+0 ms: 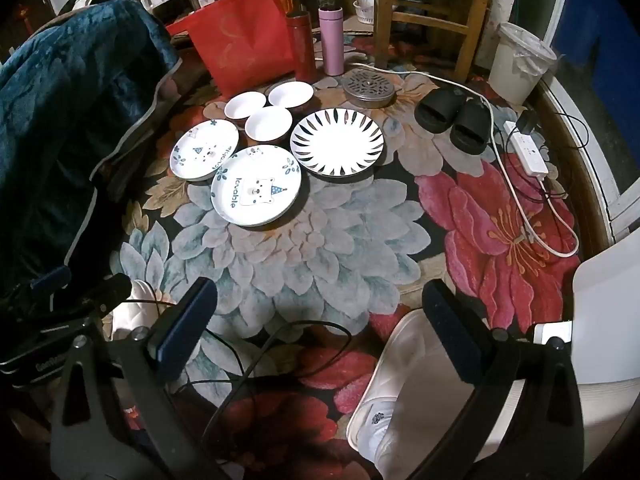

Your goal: Organize plates and bowls

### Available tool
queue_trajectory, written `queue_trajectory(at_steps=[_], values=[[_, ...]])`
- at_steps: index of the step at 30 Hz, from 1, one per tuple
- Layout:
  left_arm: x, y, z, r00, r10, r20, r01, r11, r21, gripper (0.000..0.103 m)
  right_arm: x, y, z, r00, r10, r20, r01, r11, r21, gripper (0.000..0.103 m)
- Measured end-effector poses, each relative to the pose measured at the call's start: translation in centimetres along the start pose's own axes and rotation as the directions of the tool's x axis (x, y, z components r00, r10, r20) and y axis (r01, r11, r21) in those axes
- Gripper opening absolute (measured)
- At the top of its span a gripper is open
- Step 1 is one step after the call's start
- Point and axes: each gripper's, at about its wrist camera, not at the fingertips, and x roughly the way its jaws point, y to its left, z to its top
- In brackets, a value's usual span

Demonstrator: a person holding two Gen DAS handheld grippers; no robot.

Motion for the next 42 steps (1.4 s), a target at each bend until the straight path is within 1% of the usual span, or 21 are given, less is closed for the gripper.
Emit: queue_trajectory(at_steps=[42], values=[[-0.03, 0.01, 0.01, 1.000, -0.012, 0.014, 0.012, 1.000, -0.004, 0.102, 0.07, 0.38, 0.26, 1.000, 0.003, 0.008, -0.003, 1.000, 0.003, 0.103]])
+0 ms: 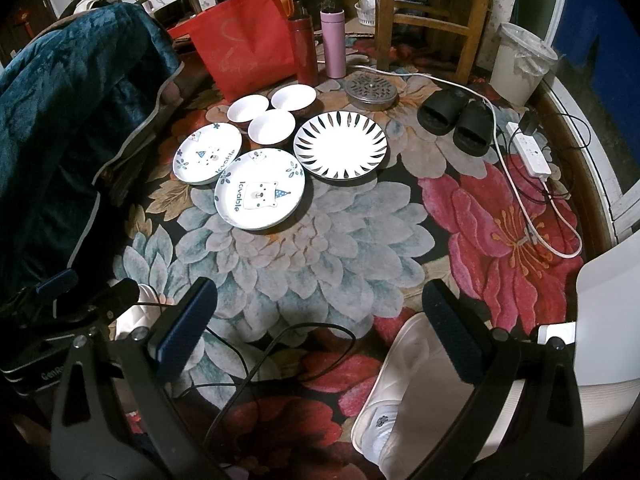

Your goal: Organize plates and bowls

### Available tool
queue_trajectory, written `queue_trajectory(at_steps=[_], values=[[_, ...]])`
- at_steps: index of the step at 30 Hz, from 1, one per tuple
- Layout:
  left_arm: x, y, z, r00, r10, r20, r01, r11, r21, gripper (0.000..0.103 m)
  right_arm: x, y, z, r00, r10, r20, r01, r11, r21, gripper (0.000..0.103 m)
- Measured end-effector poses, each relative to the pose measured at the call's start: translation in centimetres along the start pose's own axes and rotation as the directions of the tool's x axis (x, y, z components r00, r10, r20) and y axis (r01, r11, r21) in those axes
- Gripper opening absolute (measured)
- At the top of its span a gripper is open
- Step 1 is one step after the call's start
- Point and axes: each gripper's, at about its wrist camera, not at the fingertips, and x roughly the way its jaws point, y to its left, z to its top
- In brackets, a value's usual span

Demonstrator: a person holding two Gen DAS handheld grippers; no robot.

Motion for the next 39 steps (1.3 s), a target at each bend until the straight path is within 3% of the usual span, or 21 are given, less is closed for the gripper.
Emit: queue_trajectory(at_steps=[22, 27, 39], values=[[0.4, -2.0, -0.9, 1.000, -0.001, -0.010, 0.001, 1.000, 0.001, 0.102, 1.2, -0.3, 0.0, 0.999, 0.015, -0.029, -0.015, 1.000, 0.012, 0.103], [3.0, -2.2, -1.0, 1.000, 0.001, -0.018, -0.001, 1.000, 0.011, 0.102, 1.5, -0.1, 0.0, 0.999, 0.018, -0.036, -0.017, 1.000, 0.022, 0.103], [4.3, -2.1, 0.2, 0.998, 0.001, -0.055, -0.001, 1.000, 0.000, 0.102, 3.1, -1.5, 0.3, 0.997, 0.024, -0.071, -0.018, 0.996, 0.089, 0.103]])
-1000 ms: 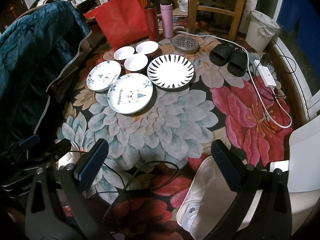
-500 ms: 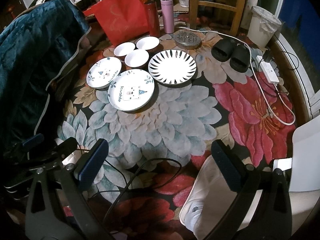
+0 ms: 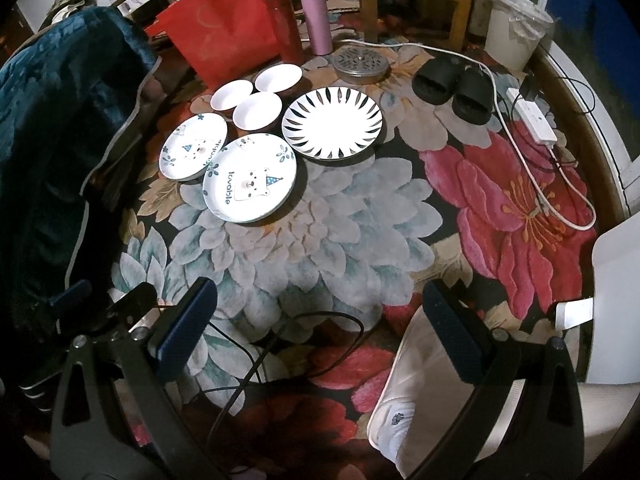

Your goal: Organize plates and bowls

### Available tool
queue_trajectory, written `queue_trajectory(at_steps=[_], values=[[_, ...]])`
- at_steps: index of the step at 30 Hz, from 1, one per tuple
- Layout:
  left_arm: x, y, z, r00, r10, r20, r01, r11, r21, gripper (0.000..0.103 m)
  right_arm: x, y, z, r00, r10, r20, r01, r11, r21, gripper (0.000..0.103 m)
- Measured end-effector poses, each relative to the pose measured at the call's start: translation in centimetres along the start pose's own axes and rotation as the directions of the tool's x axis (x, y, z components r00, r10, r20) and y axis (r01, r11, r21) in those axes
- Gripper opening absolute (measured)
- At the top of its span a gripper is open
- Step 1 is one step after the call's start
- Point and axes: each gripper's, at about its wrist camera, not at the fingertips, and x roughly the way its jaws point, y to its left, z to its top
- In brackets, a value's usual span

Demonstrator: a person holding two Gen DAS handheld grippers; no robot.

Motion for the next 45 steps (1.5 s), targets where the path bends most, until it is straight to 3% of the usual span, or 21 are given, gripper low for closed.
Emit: queue_trajectory(at_steps=[17, 22, 26, 30, 40, 45], values=[[5.1, -1.4, 2.2, 0.997, 0.009, -0.081, -0.009, 1.000, 0.002, 0.102, 4.2, -1.0, 1.9, 0.998, -0.033, -0.059, 0.037, 0.998, 0.057, 0.103], [7.5, -2.3, 4.2, 0.993, 0.060, -0.099, -0.053, 0.996, 0.066, 0.102, 6.9, -1.1, 4.9, 0.997, -0.027, -0.069, 0.034, 0.995, 0.094, 0.103], [9.3, -2.5, 6.9, 0.994, 0.060, -0.090, -0.052, 0.994, 0.092, 0.102, 9.5, -1.8, 8.0, 0.997, -0.022, -0.080, 0.033, 0.990, 0.136, 0.103], [11.8, -2.4, 9.5, 0.995, 0.016, -0.101, -0.008, 0.997, 0.082, 0.102, 12.7, -2.9, 11.4, 0.994, -0.007, -0.113, 0.026, 0.985, 0.169, 0.103], [17.3, -4.3, 16.3, 0.985, -0.151, -0.078, 0.154, 0.987, 0.037, 0.101, 18.2, -5.9, 21.3, 0.990, -0.017, -0.137, 0.012, 0.999, -0.033, 0.102], [20.1, -6.1, 19.0, 0.967, -0.244, -0.073, 0.250, 0.965, 0.079, 0.097, 20.9, -7.7, 21.6, 0.983, 0.091, -0.159, -0.101, 0.994, -0.052, 0.101]])
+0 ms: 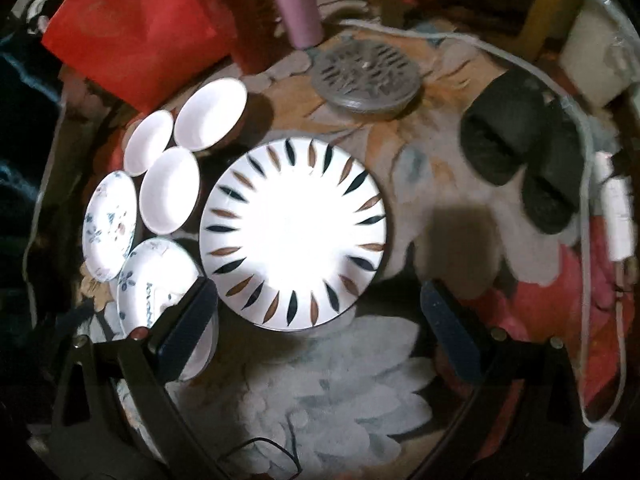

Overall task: Organize plates and bowls
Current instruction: 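Reach both grippers to the leaf-pattern plate rim and close on it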

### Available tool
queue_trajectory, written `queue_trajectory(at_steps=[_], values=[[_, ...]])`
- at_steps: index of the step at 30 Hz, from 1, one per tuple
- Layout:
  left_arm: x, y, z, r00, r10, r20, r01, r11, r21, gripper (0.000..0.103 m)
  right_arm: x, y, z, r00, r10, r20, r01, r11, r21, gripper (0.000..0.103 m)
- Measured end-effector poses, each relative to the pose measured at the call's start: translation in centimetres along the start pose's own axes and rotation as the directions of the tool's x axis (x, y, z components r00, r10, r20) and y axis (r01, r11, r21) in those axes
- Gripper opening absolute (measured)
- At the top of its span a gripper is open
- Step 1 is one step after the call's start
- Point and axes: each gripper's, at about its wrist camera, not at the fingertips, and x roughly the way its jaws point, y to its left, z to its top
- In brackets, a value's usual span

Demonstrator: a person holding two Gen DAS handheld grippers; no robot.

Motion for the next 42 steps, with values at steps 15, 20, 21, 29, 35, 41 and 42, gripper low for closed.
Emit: queue_trajectory(at_steps=[15, 20, 21, 29, 35, 41, 42], values=[[8.0, -0.5, 3.3, 0.994, -0.103, -0.024, 0.104, 0.993, 0.052, 0.059, 3.8, -6.9, -0.3, 0.970, 0.175, 0.167, -0.196, 0.973, 0.119, 0.091], [9.3, 0.3, 3.5, 0.999, -0.048, -0.020, 0.048, 0.999, 0.005, 0.059, 5.2, -7.0, -0.7, 0.974, 0.183, 0.136, -0.198, 0.975, 0.103, 0.090], [9.6, 0.4, 3.5, 0.999, -0.048, -0.024, 0.048, 0.999, -0.005, 0.059, 5.3, -7.0, -0.7, 0.975, 0.179, 0.134, -0.193, 0.976, 0.099, 0.090], [12.3, 0.6, 4.6, 0.998, 0.018, -0.058, -0.019, 1.000, -0.013, 0.047, 5.9, -7.9, -0.1, 0.981, 0.146, 0.125, -0.158, 0.983, 0.094, 0.085], [13.6, 0.9, 4.8, 0.995, 0.061, -0.083, -0.060, 0.998, 0.007, 0.026, 8.2, -8.6, 1.1, 0.986, 0.147, 0.080, -0.156, 0.980, 0.127, 0.063], [13.9, 1.1, 5.1, 0.992, 0.085, -0.094, -0.081, 0.996, 0.047, 0.017, 10.4, -7.8, 1.1, 0.988, 0.152, -0.012, -0.150, 0.983, 0.106, 0.019], [13.8, 1.0, 5.1, 0.991, 0.095, -0.092, -0.089, 0.994, 0.062, 0.017, 10.7, -7.5, 1.0, 0.991, 0.129, -0.024, -0.127, 0.988, 0.091, 0.018]])
